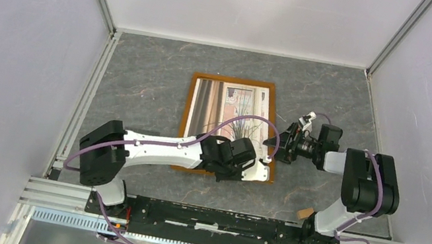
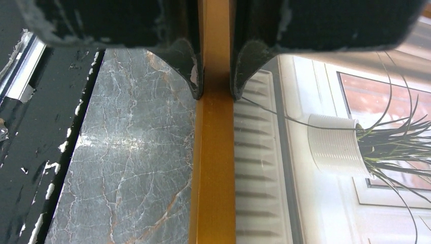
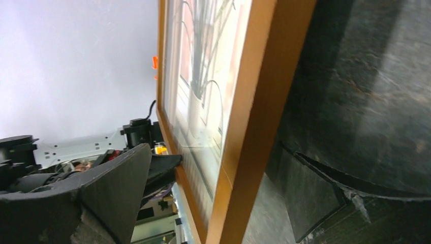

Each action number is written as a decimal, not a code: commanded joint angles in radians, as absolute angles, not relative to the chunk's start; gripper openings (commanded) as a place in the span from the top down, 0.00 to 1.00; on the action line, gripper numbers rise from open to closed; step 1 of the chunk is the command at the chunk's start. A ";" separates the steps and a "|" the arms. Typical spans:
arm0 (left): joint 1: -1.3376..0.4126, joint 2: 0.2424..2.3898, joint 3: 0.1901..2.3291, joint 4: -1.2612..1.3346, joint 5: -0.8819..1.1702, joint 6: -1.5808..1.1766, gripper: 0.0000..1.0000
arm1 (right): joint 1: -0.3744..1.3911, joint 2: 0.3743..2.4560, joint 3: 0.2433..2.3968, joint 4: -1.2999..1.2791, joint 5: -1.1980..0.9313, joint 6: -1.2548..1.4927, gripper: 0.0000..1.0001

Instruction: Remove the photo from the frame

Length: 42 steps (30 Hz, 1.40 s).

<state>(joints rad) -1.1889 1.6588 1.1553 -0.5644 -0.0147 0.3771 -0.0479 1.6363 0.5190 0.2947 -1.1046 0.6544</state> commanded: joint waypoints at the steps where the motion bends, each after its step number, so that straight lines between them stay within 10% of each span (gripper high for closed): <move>1: -1.187 1.573 1.146 -0.428 -0.005 0.431 0.98 | -0.017 1.683 0.511 0.509 -1.169 0.816 0.03; 25: -1.168 1.510 1.072 -0.351 0.099 0.457 0.98 | 0.096 1.859 0.461 0.998 -1.192 1.184 0.32; 37: -1.167 1.511 1.068 -0.356 0.089 0.475 0.97 | 0.114 1.848 0.470 0.961 -1.198 1.170 0.74; 42: -1.139 1.522 1.139 -0.466 0.079 0.413 0.49 | 0.113 1.776 0.507 0.831 -1.203 1.095 1.00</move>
<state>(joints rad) -1.1610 1.5600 1.0546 -0.4698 0.0799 0.4061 0.0994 1.8568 0.4629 0.8932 -1.1687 1.1645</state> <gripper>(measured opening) 0.317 0.312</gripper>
